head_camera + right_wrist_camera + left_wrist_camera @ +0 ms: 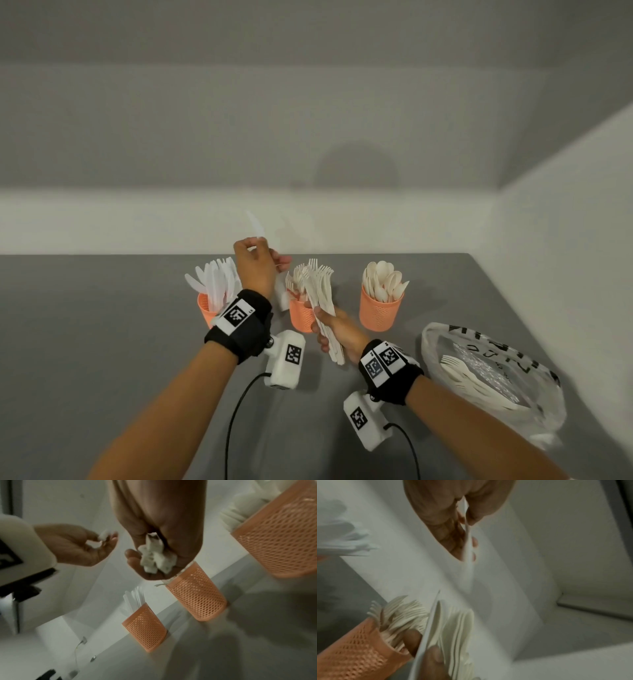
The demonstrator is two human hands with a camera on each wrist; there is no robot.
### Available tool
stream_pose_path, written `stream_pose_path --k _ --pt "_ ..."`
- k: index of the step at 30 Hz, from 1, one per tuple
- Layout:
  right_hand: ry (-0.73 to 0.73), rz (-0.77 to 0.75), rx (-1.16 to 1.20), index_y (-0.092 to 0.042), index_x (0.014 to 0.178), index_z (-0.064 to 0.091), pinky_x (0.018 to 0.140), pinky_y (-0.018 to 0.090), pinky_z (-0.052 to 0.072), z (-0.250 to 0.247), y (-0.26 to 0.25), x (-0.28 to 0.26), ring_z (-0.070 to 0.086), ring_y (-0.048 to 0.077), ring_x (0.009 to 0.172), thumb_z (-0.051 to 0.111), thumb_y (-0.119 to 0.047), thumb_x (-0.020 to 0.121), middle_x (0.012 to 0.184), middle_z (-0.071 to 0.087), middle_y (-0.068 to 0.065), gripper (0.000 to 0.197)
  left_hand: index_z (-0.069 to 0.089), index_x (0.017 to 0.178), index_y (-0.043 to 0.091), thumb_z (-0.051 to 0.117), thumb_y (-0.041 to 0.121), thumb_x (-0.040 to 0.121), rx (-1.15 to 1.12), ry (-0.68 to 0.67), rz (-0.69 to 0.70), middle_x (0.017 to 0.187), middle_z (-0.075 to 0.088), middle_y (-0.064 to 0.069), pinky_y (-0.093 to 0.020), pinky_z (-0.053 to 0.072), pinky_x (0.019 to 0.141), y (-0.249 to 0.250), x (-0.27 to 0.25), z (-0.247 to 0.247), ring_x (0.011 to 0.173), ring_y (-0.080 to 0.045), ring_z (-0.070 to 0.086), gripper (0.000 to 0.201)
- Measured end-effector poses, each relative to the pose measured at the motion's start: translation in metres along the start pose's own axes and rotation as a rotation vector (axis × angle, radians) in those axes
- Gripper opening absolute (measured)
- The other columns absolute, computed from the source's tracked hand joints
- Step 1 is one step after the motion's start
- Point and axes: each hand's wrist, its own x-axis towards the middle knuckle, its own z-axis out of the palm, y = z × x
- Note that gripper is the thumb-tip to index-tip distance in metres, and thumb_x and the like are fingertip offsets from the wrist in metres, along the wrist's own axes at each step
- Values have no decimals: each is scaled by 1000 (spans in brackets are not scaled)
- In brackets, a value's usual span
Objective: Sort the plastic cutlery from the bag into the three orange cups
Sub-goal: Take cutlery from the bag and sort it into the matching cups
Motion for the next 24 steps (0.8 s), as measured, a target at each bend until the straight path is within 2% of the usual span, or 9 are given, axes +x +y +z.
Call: stream_pose_path --k 2,3,7,9,12,15,20,22,24 --pt "-42 50 110 -22 116 51 37 15 31 -3 -2 -1 32 4 35 35 -34 100 53 41 -6 25 38 102 11 38 16 97 87 23 -39 64 44 -1 -17 39 39 -5 6 -6 44 -10 46 7" --pt "-67 74 160 -24 115 51 36 15 30 -4 -5 -2 30 3 34 32 -37 100 49 39 -8 27 41 99 9 41 17 96 160 -6 -78 63 42 0 -18 35 38 -10 7 -8 45 -11 40 8" --pt "-174 134 284 -30 103 58 32 14 28 -2 -14 -5 27 2 28 27 -49 97 40 35 -9 37 49 70 11 58 20 86 259 -225 -317 50 37 2 -17 25 35 -35 -3 -17 34 -8 29 21" --pt "-217 166 305 -33 90 65 31 13 28 0 -18 -7 28 3 26 28 -54 93 36 33 -9 42 54 75 8 59 24 86 189 -323 -390 54 41 1 -14 21 32 -44 -10 -18 30 -4 25 20" --pt "-251 207 327 -29 97 55 31 13 29 1 -20 -9 29 4 24 24 -53 95 35 33 -8 39 58 91 6 53 29 92 90 -399 -435 66 49 0 -14 20 29 -49 -17 -15 31 -2 25 23" --pt "-281 236 269 -30 86 62 32 12 29 2 -21 -14 30 4 24 26 -57 91 33 34 -8 46 58 89 8 46 27 96 -29 -406 -485 72 51 -1 -12 20 28 -48 -14 -12 30 -2 29 24" --pt "-280 243 164 -24 100 52 33 12 28 -1 -21 -19 29 2 27 27 -53 94 38 34 -8 39 56 79 11 43 24 97 -62 -459 -500 54 43 4 -12 17 27 -38 -10 -12 32 -3 31 26" --pt "-286 238 130 -22 99 52 33 12 28 -4 -20 -22 29 1 28 30 -51 94 40 35 -9 36 51 74 12 41 23 98 4 -393 -441 51 41 4 -12 18 27 -34 -2 -9 31 -2 32 28" --pt "-300 239 97 -21 100 52 34 12 28 -7 -20 -25 30 1 29 32 -49 94 42 37 -10 35 49 80 12 37 22 99 66 -277 -360 62 48 0 -13 21 28 -28 10 -5 34 -1 40 24"
